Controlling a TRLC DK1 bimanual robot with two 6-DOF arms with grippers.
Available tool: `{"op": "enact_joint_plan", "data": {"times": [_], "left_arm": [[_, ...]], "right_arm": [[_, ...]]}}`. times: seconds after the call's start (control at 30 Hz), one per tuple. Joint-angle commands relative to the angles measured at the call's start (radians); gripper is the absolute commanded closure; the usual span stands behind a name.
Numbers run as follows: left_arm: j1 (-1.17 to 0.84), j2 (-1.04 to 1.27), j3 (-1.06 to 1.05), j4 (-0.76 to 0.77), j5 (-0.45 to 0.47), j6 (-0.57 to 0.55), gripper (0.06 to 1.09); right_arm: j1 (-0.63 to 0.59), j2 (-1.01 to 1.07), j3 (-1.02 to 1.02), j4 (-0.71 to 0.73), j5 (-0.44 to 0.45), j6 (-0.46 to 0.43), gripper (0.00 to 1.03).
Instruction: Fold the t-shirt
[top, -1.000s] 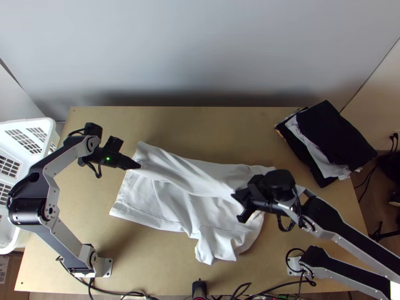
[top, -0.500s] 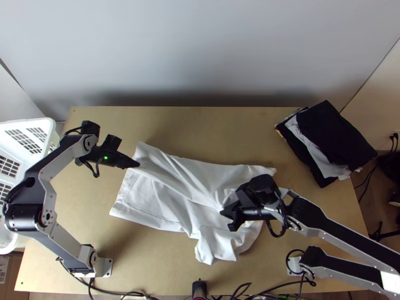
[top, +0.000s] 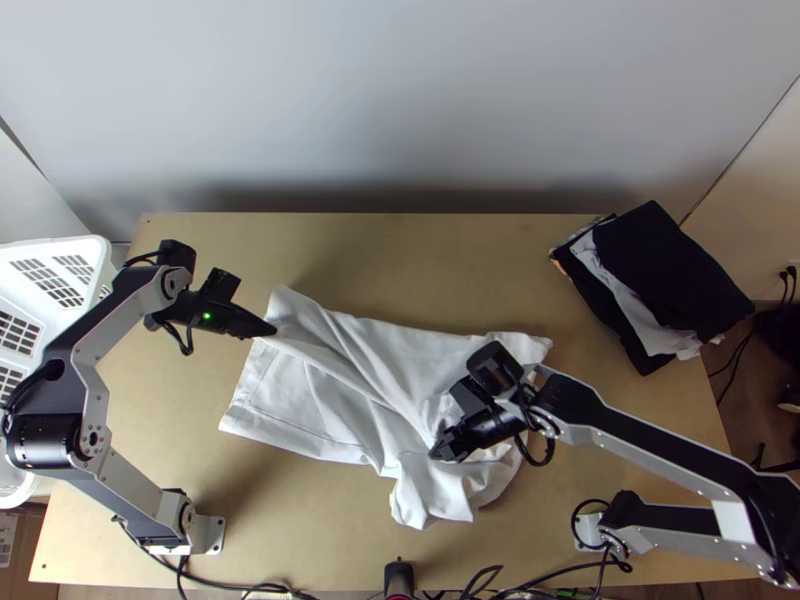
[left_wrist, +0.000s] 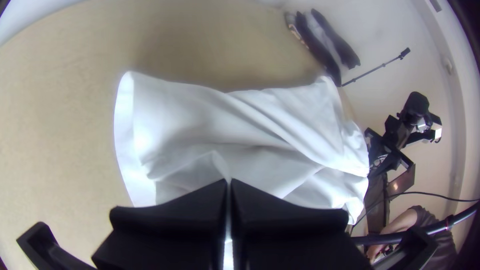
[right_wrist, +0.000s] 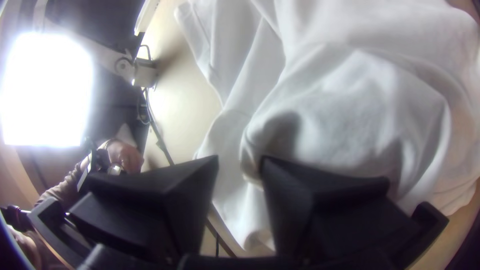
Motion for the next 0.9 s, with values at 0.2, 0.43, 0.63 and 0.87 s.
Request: {"op": "enact_joint_plan", "data": {"times": [0.2, 0.43, 0.63, 0.87], "left_arm": [[0.027, 0.011, 0.001, -0.023, 0.001, 0.035, 1.05], [0.034, 0.01, -0.019, -0.026, 0.008, 0.058, 1.05], [0.03, -0.002, -0.082, -0.024, 0.009, 0.13, 1.05], [0.011, -0.078, -0.209, 0.04, 0.008, 0.184, 1.05]], "right_arm": [[-0.092, 0.073, 0.191, -0.224, -0.081, -0.022, 0.18], [-0.111, -0.059, 0.348, -0.319, 0.034, -0.128, 0.14], [-0.147, -0.135, 0.326, -0.404, 0.083, -0.324, 0.14], [-0.011, -0.18, 0.207, -0.405, 0.178, -0.479, 0.14]]}}
